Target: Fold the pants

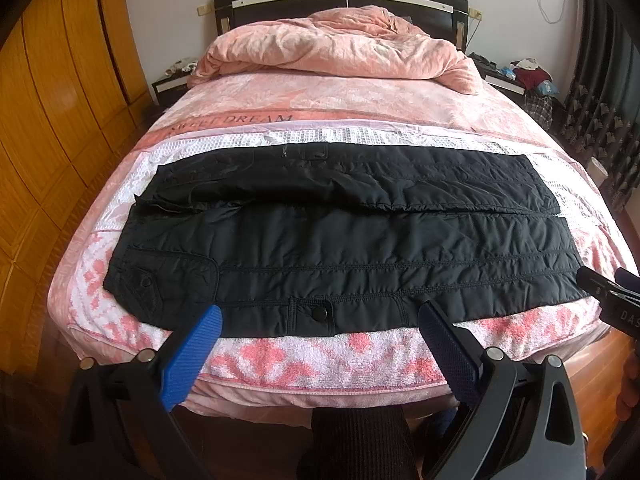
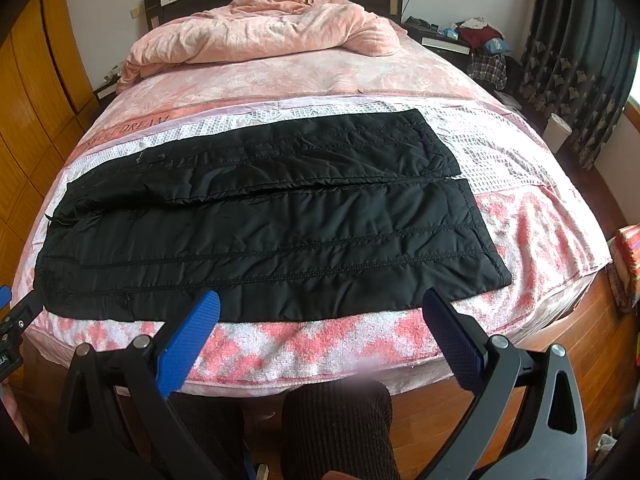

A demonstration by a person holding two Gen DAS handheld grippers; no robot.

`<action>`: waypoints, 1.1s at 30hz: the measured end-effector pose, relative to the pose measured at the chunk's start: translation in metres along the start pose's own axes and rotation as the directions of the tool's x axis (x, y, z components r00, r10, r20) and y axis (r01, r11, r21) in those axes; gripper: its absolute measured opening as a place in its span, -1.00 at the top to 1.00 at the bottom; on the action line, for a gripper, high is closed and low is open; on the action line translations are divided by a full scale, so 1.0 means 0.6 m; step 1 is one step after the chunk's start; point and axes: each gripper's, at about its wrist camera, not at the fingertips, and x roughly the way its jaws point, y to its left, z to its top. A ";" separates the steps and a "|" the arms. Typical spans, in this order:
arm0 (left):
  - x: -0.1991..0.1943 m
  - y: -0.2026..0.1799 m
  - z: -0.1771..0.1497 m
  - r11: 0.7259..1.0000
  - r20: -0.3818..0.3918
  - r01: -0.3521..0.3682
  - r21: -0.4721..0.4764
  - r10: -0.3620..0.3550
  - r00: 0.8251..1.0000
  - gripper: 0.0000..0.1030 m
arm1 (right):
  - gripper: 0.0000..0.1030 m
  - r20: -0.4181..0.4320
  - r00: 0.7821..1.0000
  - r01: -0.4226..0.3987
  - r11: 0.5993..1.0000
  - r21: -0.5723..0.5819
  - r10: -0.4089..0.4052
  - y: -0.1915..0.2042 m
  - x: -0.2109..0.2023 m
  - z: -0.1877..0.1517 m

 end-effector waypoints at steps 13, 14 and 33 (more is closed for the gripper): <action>0.006 -0.001 -0.002 1.000 -0.005 0.000 -0.002 0.000 1.000 -0.93 | -0.96 -0.007 1.000 -0.001 1.000 -0.002 0.001 -0.002 0.009 -0.001; 0.009 -0.001 -0.002 1.000 -0.009 0.002 -0.004 -0.002 1.000 -0.93 | -0.96 -0.009 1.000 -0.006 1.000 -0.002 0.006 -0.004 0.011 -0.002; 0.230 -0.105 0.219 0.992 -0.095 0.123 -0.021 -0.124 0.988 -0.93 | -0.95 -0.135 0.987 -0.081 0.995 0.052 0.088 -0.232 0.254 0.271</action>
